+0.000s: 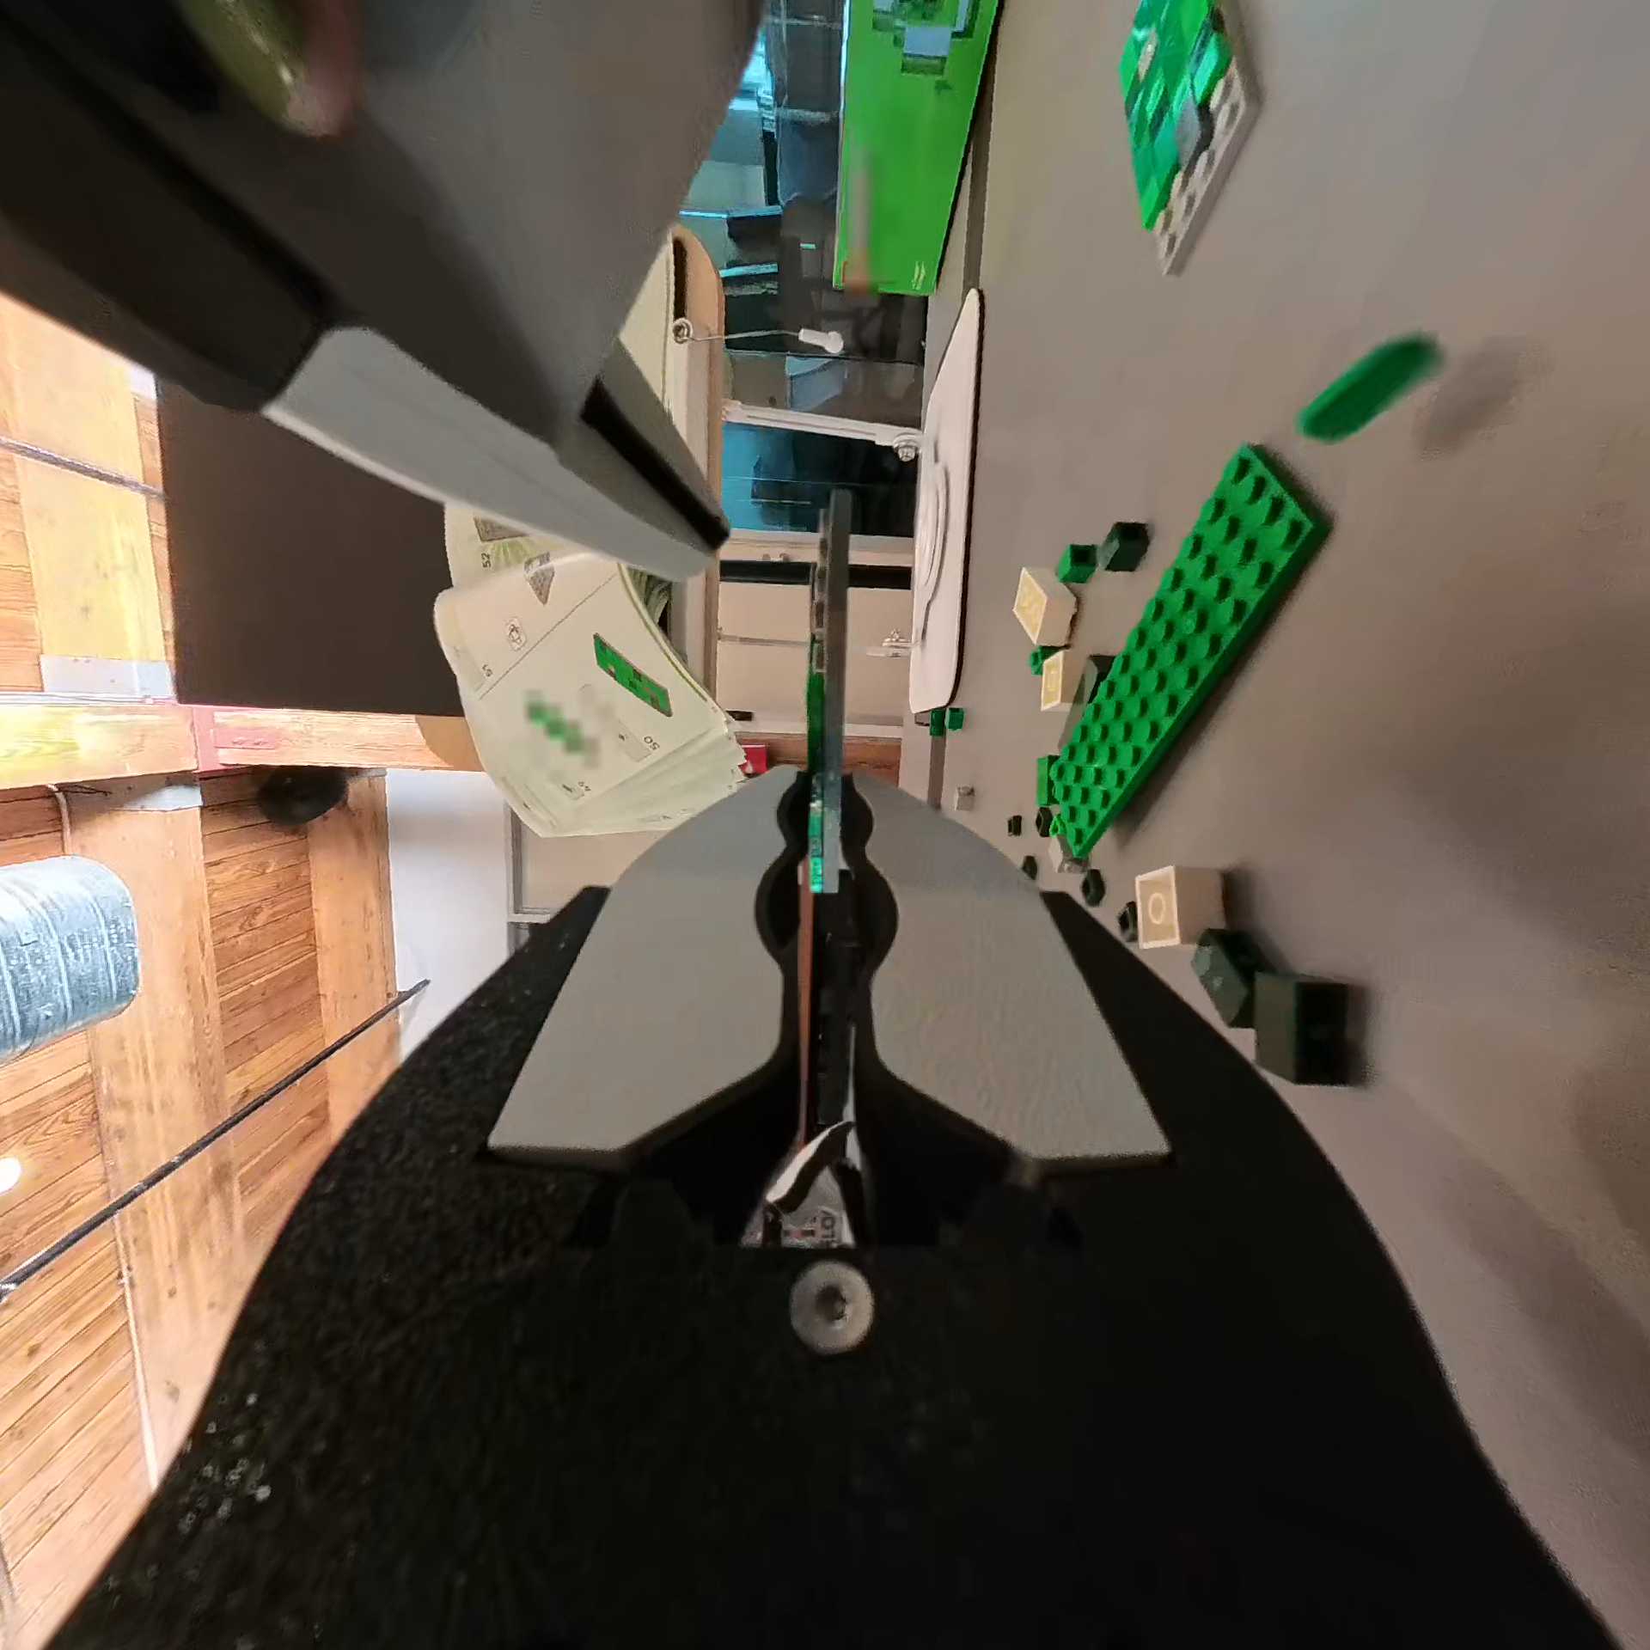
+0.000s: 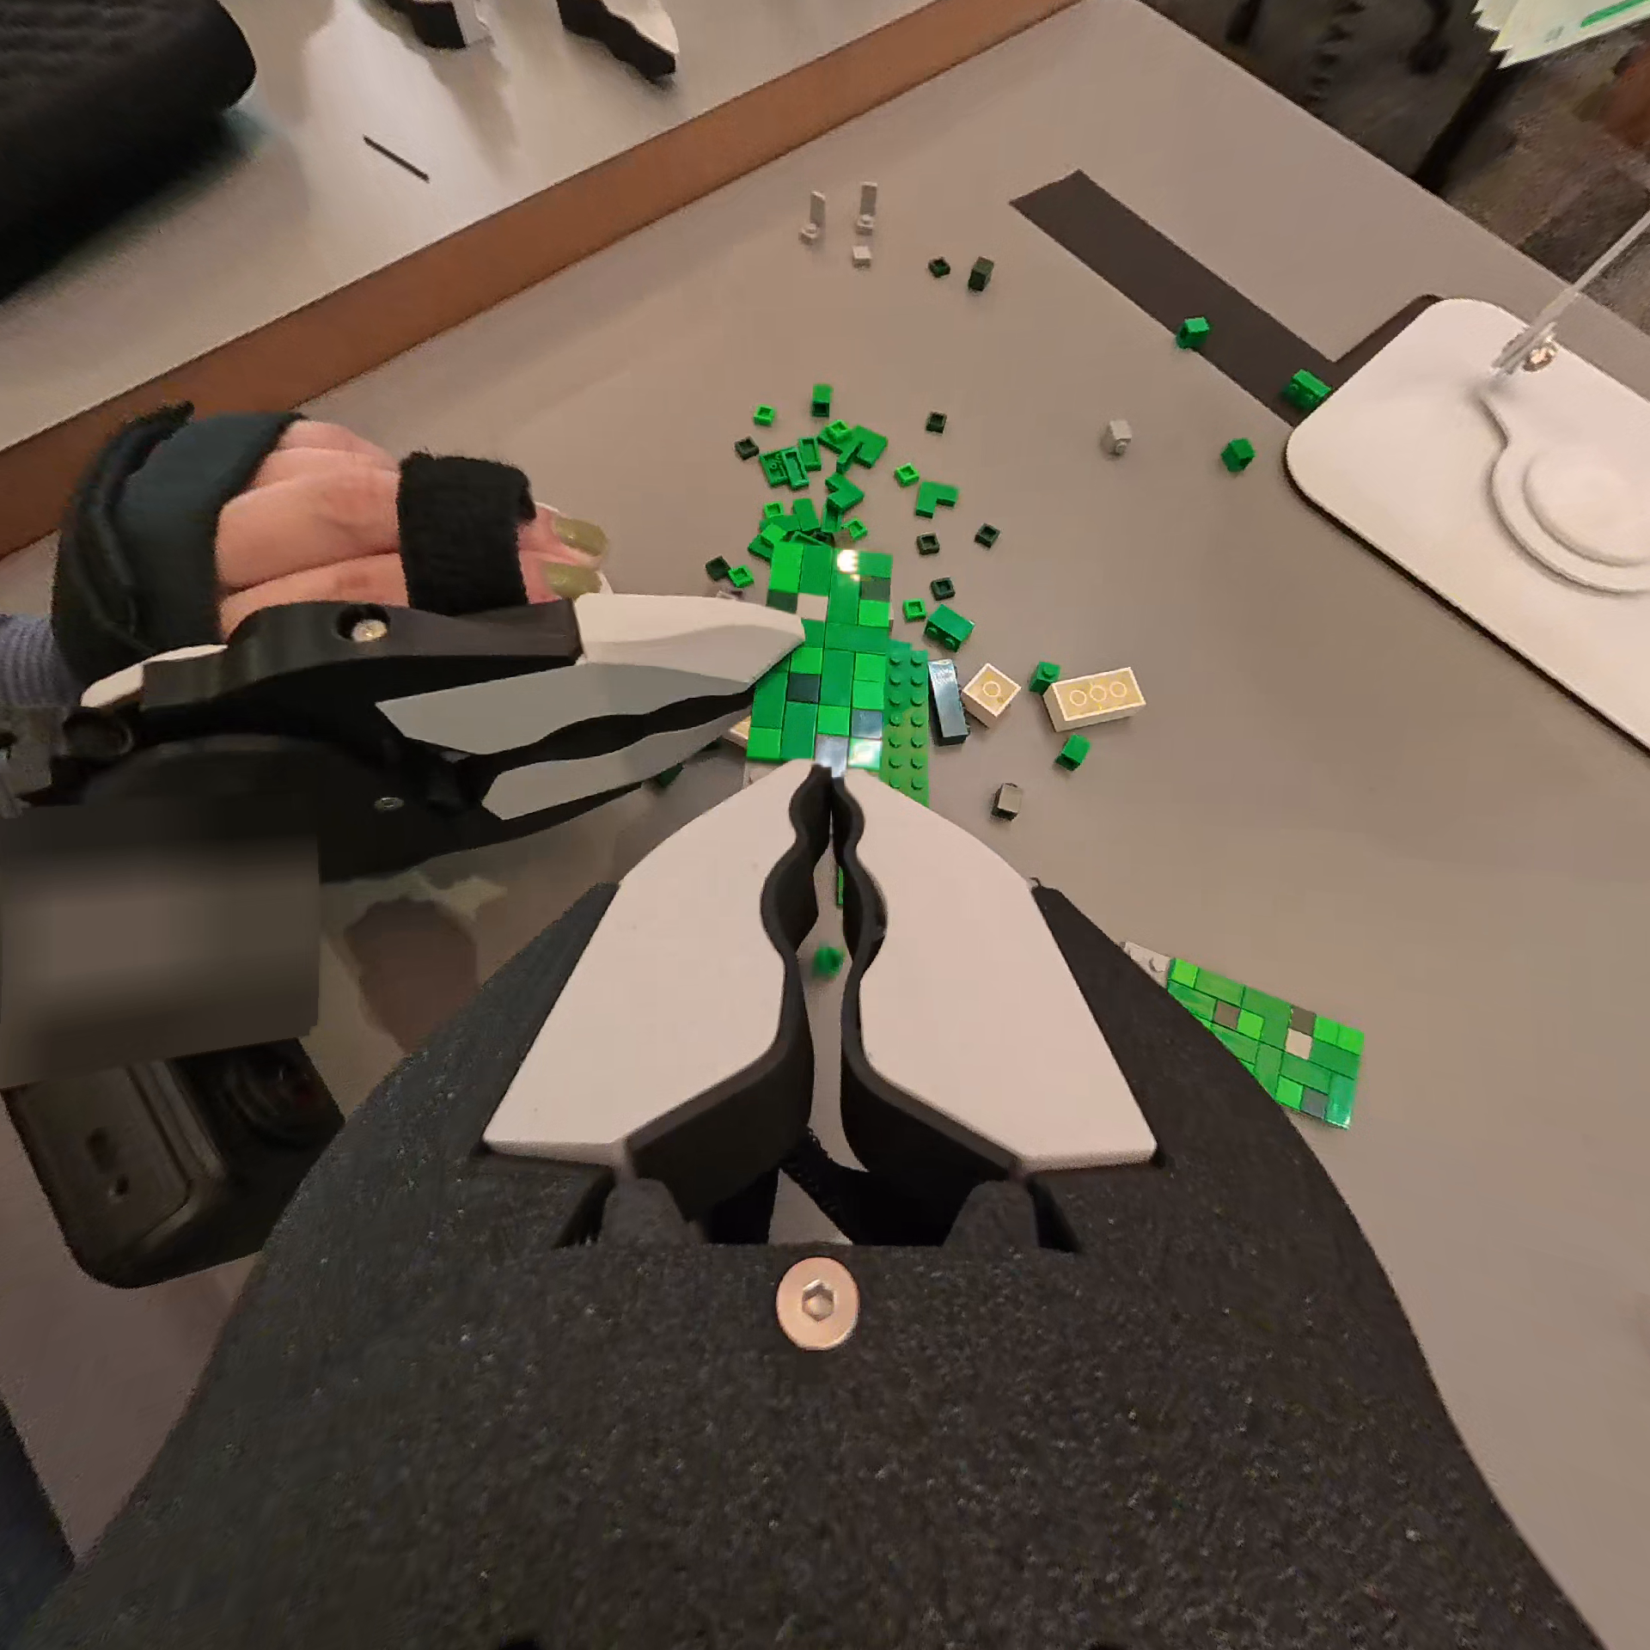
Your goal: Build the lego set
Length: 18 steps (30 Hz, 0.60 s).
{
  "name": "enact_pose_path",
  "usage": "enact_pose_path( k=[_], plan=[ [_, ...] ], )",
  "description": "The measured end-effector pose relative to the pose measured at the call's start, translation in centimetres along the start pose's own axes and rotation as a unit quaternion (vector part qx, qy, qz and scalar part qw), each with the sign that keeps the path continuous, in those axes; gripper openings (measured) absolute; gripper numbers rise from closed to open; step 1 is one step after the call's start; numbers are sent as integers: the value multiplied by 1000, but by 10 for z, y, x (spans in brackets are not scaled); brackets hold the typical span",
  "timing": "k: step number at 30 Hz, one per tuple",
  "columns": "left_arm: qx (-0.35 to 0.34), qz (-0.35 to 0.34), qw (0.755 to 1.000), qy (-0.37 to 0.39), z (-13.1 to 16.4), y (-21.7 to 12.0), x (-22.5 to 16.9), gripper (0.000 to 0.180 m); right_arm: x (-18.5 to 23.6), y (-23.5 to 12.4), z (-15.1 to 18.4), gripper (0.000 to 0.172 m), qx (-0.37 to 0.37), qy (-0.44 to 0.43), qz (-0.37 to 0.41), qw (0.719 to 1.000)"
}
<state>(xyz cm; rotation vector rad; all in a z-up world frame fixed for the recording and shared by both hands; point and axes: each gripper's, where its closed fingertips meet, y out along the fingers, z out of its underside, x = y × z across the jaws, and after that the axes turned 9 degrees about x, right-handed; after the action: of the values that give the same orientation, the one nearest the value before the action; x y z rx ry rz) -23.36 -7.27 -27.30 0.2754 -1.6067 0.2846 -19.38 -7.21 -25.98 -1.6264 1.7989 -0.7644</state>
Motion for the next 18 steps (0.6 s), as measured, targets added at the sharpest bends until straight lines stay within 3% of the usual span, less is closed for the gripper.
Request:
enact_pose_path(
  k=[6,10,13,15,18],
  plan=[
    [8,26,1000,-2,7,4,-8,6,-22,-1,21,0,3,-33,45,998],
    [7,24,1000,-7,16,6,-8,6,6,21,60,16,48,-104,-34,993],
    [-5,21,1000,2,16,5,-10,6,17,38,75,17,66,-163,-40,984],
    [-2,19,1000,0,18,6,-9,6,16,49,81,17,90,-146,-32,985],
    [10,16,1000,-8,25,8,-6,6,22,57,76,22,94,-38,-55,993]
  ],
)
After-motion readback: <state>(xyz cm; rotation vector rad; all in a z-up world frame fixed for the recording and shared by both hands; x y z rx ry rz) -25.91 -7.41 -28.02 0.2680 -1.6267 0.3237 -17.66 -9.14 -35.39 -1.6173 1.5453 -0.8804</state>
